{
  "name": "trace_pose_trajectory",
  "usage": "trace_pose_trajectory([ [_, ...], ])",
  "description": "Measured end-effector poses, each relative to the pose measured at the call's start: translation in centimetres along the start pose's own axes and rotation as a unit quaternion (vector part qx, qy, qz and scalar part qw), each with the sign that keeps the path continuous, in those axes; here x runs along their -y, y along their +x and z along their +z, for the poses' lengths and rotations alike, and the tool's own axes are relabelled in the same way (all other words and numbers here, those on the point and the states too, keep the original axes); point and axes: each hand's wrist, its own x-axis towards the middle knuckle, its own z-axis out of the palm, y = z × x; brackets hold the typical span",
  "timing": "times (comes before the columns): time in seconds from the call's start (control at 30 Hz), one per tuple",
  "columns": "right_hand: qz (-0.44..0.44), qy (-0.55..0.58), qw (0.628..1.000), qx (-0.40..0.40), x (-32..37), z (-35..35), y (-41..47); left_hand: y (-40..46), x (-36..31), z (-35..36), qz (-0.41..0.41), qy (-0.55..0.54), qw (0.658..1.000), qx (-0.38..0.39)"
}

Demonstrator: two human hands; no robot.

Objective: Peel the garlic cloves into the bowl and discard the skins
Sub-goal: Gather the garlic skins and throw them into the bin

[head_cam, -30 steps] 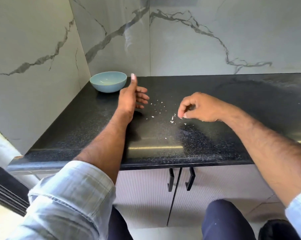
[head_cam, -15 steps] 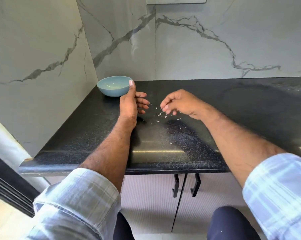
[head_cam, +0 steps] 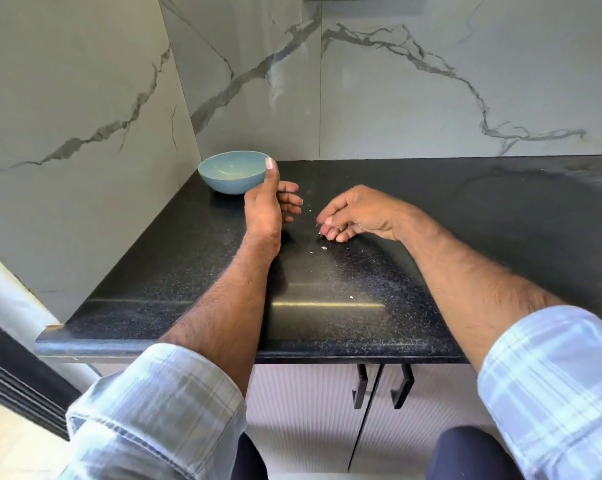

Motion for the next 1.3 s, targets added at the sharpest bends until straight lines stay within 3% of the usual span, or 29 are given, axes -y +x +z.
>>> trace_pose_trajectory([
  [0.13, -0.06, -0.07, 0.978, -0.185, -0.4, -0.7, 2.1, 1.1, 0.0, -0.6, 0.01, -0.014, 0.999, -0.049],
  [0.17, -0.061, -0.12, 0.971, -0.196, -1.0, -1.0, 2.3, 1.4, 0.0, -0.8, 0.007, -0.021, 0.998, -0.062],
  [0.27, 0.004, -0.302, 0.953, -0.032, -2.8, -1.0, 1.6, 2.0, 0.4, -0.8, 0.001, -0.03, 0.998, -0.062],
  [0.33, 0.001, -0.36, 0.931, 0.053, -3.0, -0.6, 0.8, 2.1, 0.4, -0.6, 0.003, -0.01, 0.999, -0.04],
  [0.43, -0.025, -0.348, 0.932, 0.095, -2.1, 0.0, -1.2, 1.9, 0.3, -0.4, 0.002, 0.005, 1.0, -0.021],
  [0.5, -0.043, -0.273, 0.955, 0.108, -1.8, -0.2, -2.5, 1.9, 0.2, -0.4, -0.001, 0.007, 1.0, -0.02],
  [0.57, -0.082, -0.176, 0.978, 0.081, -1.8, -0.6, -3.5, 1.9, 0.3, -0.4, -0.003, 0.011, 1.0, -0.012],
  [0.63, -0.104, -0.177, 0.978, -0.04, -1.8, -0.6, -3.7, 1.8, 0.3, -0.4, -0.004, 0.016, 1.0, -0.006],
  [0.67, -0.101, -0.237, 0.961, -0.103, -1.8, -0.4, -3.6, 1.7, 0.3, -0.4, -0.005, 0.016, 1.0, -0.006],
  [0.73, -0.107, -0.416, 0.888, -0.168, -1.6, 1.0, -3.7, 1.6, 0.2, -0.5, -0.006, 0.015, 1.0, -0.008],
  [0.8, -0.132, -0.502, 0.838, -0.168, -1.8, 2.9, -3.6, 1.6, 0.1, -0.4, -0.008, 0.011, 1.0, -0.009],
  [0.87, -0.158, -0.501, 0.835, -0.163, -1.4, 3.5, -3.2, 1.6, 0.1, -0.5, -0.009, 0.012, 1.0, -0.01],
  [0.97, -0.139, -0.388, 0.896, -0.163, 0.0, 2.3, -2.6, 1.7, 0.1, -0.4, -0.009, 0.016, 1.0, -0.009],
  [1.0, -0.126, -0.379, 0.899, -0.18, 0.2, 1.7, -2.3, 1.7, 0.1, -0.4, -0.009, 0.017, 1.0, -0.008],
  [1.13, -0.068, -0.516, 0.839, -0.158, 0.8, 3.1, -1.3, 1.9, 0.2, -0.4, -0.012, 0.016, 1.0, -0.01],
  [1.3, -0.098, -0.588, 0.796, -0.107, 2.1, 5.2, -2.2, 2.0, 0.3, -0.4, -0.011, 0.021, 1.0, -0.006],
])
